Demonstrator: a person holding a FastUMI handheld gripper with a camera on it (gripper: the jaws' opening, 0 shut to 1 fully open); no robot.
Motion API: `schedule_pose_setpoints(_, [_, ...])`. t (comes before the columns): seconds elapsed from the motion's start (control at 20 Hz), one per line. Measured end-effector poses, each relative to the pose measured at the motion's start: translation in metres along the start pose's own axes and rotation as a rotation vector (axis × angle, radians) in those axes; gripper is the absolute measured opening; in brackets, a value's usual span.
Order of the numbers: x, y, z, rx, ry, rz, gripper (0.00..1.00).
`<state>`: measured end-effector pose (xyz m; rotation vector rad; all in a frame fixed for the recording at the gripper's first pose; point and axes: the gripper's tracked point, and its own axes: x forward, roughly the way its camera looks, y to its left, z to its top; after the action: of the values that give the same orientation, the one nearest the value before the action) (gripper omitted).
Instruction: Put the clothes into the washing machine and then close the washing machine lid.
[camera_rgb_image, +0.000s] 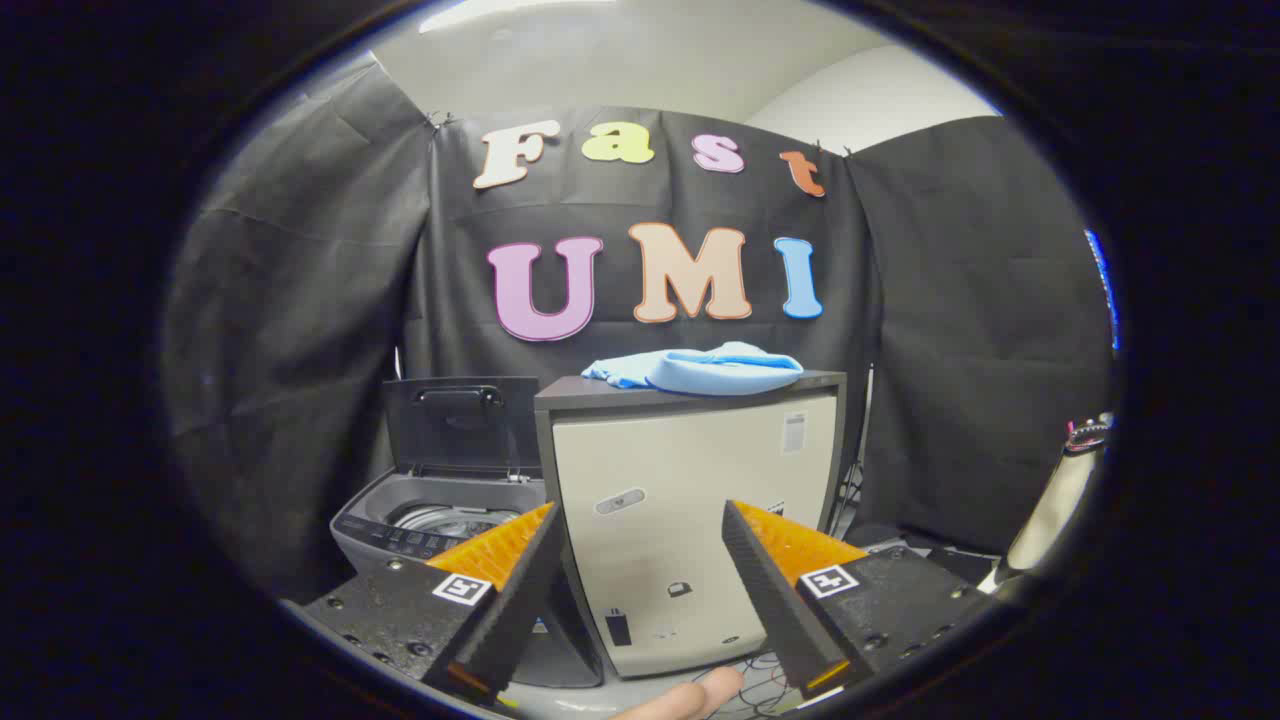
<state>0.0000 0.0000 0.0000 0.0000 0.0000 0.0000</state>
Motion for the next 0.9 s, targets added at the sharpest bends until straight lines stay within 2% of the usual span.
schedule_pose_setpoints(0.9, [-0.002, -0.023, -0.004, -0.009, 0.013, -0.047, 0.96])
